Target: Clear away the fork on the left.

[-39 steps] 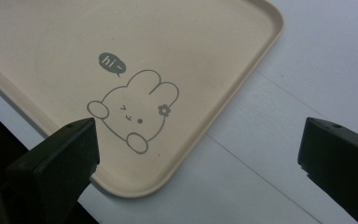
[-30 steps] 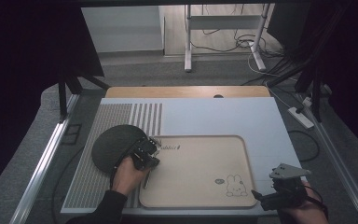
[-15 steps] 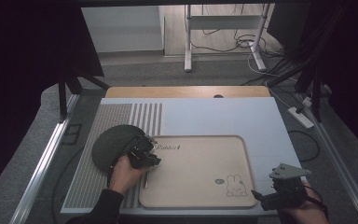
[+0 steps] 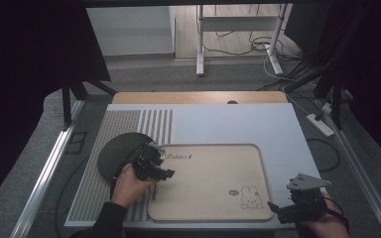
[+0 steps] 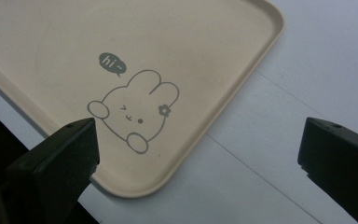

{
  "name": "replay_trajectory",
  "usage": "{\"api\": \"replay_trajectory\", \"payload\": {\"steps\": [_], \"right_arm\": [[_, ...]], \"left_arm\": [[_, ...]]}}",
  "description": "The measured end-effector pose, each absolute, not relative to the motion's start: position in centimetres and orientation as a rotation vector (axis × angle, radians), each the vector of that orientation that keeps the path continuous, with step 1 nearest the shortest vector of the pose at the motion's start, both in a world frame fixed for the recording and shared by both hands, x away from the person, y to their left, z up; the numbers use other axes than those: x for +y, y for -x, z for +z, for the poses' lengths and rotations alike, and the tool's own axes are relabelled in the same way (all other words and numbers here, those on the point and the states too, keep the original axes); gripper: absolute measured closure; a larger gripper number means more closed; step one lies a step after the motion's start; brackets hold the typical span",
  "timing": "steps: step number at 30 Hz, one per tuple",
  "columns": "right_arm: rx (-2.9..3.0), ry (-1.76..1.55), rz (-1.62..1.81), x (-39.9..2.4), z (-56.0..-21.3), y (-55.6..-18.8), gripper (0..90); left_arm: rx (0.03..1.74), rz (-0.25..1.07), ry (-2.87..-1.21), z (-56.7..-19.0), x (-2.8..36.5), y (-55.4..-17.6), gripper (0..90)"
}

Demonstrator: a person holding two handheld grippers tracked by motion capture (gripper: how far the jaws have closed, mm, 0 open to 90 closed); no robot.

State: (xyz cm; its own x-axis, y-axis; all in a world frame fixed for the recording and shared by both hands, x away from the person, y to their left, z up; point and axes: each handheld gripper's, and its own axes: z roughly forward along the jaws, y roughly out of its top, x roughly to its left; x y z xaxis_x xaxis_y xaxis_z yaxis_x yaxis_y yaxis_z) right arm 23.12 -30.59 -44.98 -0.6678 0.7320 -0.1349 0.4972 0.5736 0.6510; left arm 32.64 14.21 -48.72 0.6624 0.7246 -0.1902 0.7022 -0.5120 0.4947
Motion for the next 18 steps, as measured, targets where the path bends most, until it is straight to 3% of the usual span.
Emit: {"api": "replay_trajectory", "payload": {"steps": [1, 18], "right_arm": [[2.417, -0.994, 0.824, -30.6, -45.0, -23.1, 0.0], [2.416, -0.998, 0.831, -30.6, -45.0, -23.1, 0.0]], "left_arm": [[1.106, 0.067, -2.327, -48.6, 14.4, -32.5, 20.1], [1.089, 0.057, -2.197, -47.8, 17.5, -31.3, 1.1]]}}
